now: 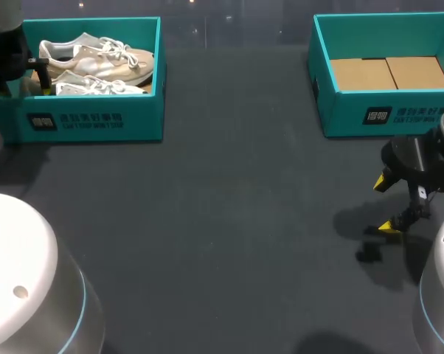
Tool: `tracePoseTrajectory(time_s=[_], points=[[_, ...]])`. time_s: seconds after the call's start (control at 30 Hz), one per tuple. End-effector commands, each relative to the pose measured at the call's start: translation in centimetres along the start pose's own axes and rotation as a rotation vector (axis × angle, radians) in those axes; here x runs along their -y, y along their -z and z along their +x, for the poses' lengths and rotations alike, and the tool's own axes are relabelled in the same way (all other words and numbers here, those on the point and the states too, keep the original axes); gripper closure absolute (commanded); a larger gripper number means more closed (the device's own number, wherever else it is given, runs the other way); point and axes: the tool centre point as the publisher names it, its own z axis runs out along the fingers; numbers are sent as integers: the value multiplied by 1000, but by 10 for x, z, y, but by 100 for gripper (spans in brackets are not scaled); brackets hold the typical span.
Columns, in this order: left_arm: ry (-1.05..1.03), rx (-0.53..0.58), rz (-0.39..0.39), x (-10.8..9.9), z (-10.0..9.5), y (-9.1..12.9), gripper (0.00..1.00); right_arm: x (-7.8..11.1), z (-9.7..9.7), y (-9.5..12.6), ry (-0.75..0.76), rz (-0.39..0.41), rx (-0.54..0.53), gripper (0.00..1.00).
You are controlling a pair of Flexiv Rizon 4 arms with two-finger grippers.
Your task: Take the shoe out of the shoebox, open the shoe tongue, remove and reinsert the insole, then place the shoe into the shoebox
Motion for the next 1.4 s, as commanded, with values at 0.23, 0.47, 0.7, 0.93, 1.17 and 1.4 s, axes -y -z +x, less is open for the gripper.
tracePoseTrajectory(time_s=[0.23,0.47,0.7,0.93,1.17,1.4], points=[[4,-19,33,-9,0,-14,28,0,1,-1,-1,3,3,0],[4,-27,44,-10,3,-23,25,0,1,-1,-1,3,3,0],[1,-30,56,-10,4,-32,26,0,1,-1,-1,3,3,0],[0,-38,56,-8,4,-37,69,0,1,-1,-1,3,3,0],[-10,-44,45,-4,11,-33,100,0,1,-1,-1,3,3,0],[-10,-44,29,-6,21,-19,100,0,1,-1,-1,3,3,0]])
